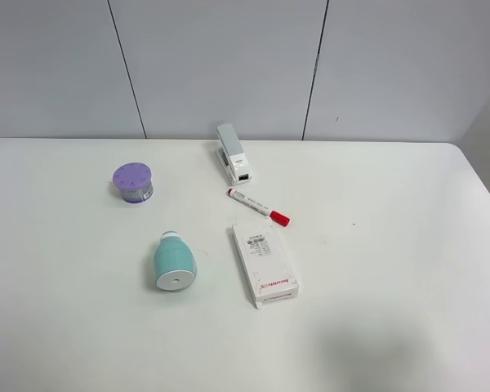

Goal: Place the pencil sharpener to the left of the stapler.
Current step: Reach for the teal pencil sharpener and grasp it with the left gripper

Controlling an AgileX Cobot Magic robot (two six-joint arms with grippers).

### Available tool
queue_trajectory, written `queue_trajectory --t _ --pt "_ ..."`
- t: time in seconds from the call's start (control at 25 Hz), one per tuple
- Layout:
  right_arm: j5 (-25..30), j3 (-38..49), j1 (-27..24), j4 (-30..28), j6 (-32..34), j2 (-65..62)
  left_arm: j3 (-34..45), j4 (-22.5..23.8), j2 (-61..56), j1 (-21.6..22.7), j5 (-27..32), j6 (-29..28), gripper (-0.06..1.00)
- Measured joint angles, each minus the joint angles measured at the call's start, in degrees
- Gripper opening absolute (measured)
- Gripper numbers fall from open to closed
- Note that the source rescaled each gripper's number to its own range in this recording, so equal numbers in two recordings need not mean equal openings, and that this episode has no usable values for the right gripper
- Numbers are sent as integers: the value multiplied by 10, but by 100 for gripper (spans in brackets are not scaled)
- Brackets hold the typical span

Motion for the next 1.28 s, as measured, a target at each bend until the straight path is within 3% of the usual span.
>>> queue_trajectory --t 0.16,0.36,0.48,0.8,0.92,1.28 --pt "0 0 0 0 0 0 -14 -17 22 0 -28 -3 100" --pt "0 0 0 0 0 0 -66 -114 134 0 -132 -24 100" --pt "0 0 0 0 0 0 -94 -155 233 0 -143 -27 100" --pt "0 0 0 0 0 0 -123 -200 460 -9 -184 -9 100" --pt "0 0 0 0 0 0 -123 -204 513 -56 -213 -6 100" --pt "0 0 0 0 0 0 -125 -201 659 -256 -326 -18 100"
